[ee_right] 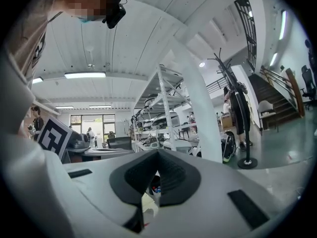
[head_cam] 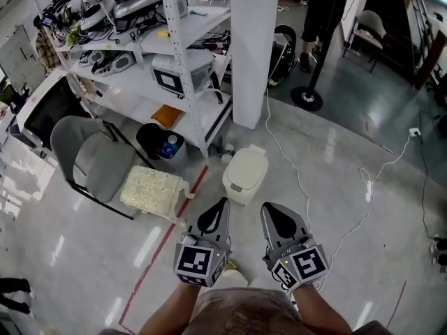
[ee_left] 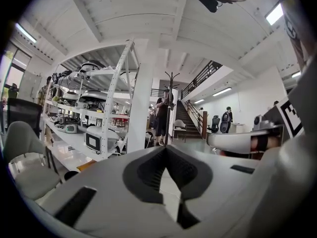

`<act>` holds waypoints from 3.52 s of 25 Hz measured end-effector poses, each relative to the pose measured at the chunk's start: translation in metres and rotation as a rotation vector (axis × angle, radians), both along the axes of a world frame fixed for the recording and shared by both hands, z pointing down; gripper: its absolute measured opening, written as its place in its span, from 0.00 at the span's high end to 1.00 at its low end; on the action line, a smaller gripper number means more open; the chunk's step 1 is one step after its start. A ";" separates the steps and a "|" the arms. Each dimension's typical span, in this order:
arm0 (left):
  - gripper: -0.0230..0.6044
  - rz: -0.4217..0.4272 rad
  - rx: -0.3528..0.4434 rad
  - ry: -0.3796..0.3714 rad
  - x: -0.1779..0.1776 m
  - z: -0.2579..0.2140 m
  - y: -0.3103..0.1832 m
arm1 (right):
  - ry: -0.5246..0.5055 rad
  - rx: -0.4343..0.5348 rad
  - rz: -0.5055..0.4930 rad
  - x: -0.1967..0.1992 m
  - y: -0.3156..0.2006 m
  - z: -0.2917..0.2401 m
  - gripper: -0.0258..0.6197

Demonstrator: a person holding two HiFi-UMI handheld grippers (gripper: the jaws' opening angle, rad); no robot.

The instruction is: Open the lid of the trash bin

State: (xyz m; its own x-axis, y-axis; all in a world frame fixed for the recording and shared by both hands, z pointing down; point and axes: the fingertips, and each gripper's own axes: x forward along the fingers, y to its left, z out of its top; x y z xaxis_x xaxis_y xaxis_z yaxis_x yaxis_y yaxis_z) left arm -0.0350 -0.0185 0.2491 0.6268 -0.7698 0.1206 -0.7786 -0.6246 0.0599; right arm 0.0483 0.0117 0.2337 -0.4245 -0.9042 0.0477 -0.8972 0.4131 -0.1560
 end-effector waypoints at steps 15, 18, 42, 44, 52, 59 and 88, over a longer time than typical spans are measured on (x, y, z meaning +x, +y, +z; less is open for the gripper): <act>0.98 -0.008 -0.014 0.021 0.009 0.003 -0.099 | 0.007 -0.026 0.001 0.007 -0.096 0.013 0.95; 0.98 -0.023 -0.025 0.022 0.011 0.004 -0.115 | 0.005 -0.030 -0.018 0.007 -0.114 0.014 0.95; 0.98 -0.111 -0.054 0.026 0.006 0.102 -0.232 | -0.029 -0.096 -0.149 0.003 -0.235 0.115 0.95; 0.98 -0.113 -0.051 0.028 0.003 0.115 -0.239 | -0.032 -0.097 -0.158 -0.002 -0.242 0.132 0.95; 0.98 -0.137 -0.057 0.041 -0.009 0.183 -0.248 | -0.056 -0.102 -0.164 -0.005 -0.248 0.207 0.95; 0.98 -0.149 -0.086 0.053 -0.013 0.256 -0.242 | -0.058 -0.121 -0.174 -0.008 -0.249 0.282 0.94; 0.98 -0.132 -0.209 0.062 -0.007 0.396 -0.222 | -0.005 -0.443 -0.138 -0.036 -0.253 0.550 0.94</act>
State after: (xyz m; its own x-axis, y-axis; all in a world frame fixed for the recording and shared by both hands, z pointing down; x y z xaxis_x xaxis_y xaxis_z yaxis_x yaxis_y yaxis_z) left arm -0.0418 -0.2407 0.6454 0.5337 -0.8078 0.2504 -0.8434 -0.4869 0.2271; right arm 0.0122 -0.2415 0.7841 -0.5406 -0.7322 0.4144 -0.8374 0.4210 -0.3485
